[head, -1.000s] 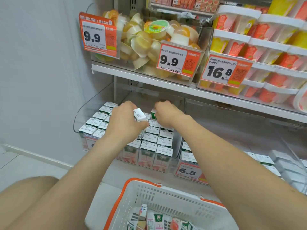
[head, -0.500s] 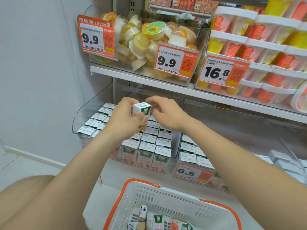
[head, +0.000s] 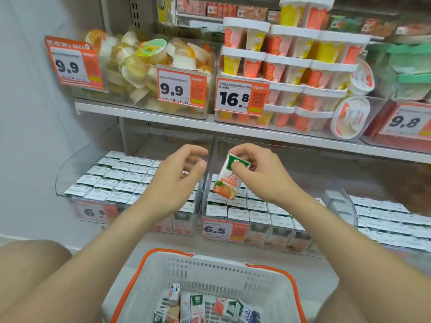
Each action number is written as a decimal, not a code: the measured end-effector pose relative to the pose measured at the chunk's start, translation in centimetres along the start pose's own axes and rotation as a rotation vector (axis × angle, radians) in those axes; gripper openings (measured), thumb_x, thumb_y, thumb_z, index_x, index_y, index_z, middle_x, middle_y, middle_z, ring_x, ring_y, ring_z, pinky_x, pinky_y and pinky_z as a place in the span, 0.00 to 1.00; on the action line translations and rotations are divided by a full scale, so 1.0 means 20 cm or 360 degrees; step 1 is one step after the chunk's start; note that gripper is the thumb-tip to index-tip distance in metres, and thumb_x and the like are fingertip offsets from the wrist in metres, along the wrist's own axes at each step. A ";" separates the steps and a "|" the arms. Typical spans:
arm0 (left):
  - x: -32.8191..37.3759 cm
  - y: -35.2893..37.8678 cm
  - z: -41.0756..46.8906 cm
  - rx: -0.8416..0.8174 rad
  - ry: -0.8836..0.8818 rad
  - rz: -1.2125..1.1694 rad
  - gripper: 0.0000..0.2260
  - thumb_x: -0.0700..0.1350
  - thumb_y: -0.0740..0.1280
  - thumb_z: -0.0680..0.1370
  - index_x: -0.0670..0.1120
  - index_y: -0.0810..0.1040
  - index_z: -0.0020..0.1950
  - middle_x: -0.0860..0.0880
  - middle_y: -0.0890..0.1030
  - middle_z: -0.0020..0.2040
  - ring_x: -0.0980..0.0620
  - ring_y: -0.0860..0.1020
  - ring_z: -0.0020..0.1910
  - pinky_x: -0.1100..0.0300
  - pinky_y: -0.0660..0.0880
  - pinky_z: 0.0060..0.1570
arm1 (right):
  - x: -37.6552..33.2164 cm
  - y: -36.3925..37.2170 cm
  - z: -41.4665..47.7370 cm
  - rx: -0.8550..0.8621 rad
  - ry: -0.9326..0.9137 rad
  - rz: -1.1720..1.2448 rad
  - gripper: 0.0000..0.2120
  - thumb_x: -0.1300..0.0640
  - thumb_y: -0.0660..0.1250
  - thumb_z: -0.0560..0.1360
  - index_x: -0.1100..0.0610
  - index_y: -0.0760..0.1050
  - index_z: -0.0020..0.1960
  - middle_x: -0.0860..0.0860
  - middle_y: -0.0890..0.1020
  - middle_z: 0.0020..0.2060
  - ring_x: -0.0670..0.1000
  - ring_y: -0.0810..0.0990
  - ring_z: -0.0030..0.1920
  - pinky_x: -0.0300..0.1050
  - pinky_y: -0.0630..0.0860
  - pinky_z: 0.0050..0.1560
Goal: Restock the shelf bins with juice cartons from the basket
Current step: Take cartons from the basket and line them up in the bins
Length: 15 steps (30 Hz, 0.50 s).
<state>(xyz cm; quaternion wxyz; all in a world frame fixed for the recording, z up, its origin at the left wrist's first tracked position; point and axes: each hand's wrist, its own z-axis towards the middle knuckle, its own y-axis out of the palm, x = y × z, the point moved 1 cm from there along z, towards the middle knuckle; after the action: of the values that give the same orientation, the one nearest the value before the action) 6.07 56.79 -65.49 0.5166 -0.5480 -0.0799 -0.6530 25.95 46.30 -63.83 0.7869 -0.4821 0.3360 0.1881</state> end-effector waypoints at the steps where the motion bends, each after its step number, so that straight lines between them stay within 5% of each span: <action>1: 0.00 0.03 -0.01 -0.0025 0.0154 0.0258 0.10 0.46 0.64 0.85 0.53 0.78 0.65 0.58 0.81 0.55 0.59 0.80 0.55 0.64 0.77 0.54 | 0.05 -0.05 0.00 0.0062 0.0016 -0.0178 0.14 0.53 0.67 0.79 0.48 0.79 0.64 0.44 0.86 0.51 0.45 0.82 0.45 0.45 0.79 0.51; 4: -0.05 0.14 -0.05 -0.0265 0.0480 0.0817 0.09 0.46 0.63 0.85 0.52 0.79 0.63 0.56 0.78 0.57 0.54 0.75 0.58 0.56 0.73 0.60 | 0.21 -0.16 0.01 0.0057 -0.0010 -0.0742 0.22 0.54 0.66 0.81 0.54 0.72 0.75 0.54 0.80 0.64 0.56 0.78 0.63 0.51 0.74 0.65; 8: -0.10 0.31 -0.08 -0.0348 0.0673 0.1132 0.10 0.50 0.61 0.83 0.53 0.81 0.58 0.53 0.77 0.59 0.48 0.75 0.61 0.47 0.67 0.69 | 0.40 -0.20 0.08 -0.0147 0.0125 -0.0936 0.21 0.61 0.66 0.80 0.57 0.73 0.72 0.59 0.79 0.62 0.62 0.77 0.64 0.56 0.75 0.63; 11: -0.09 0.39 -0.07 -0.0365 0.0690 0.1202 0.13 0.53 0.57 0.84 0.52 0.81 0.57 0.52 0.76 0.61 0.48 0.72 0.65 0.42 0.58 0.79 | 0.50 -0.16 0.10 -0.0410 0.0186 -0.0951 0.20 0.57 0.67 0.81 0.54 0.74 0.72 0.55 0.79 0.67 0.59 0.76 0.68 0.52 0.73 0.67; 15: -0.07 0.48 -0.09 -0.0553 0.0589 0.1246 0.20 0.57 0.50 0.84 0.52 0.79 0.60 0.53 0.77 0.58 0.48 0.74 0.57 0.49 0.72 0.63 | 0.52 -0.13 0.11 -0.0653 0.0256 -0.0823 0.17 0.56 0.60 0.85 0.52 0.77 0.72 0.46 0.81 0.57 0.52 0.77 0.61 0.44 0.70 0.60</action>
<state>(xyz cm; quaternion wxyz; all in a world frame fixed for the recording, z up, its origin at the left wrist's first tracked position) 12.14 52.04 -71.73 0.6303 -0.4896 0.3371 -0.4993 35.65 46.77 -68.92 0.6662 -0.7129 0.2189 0.0073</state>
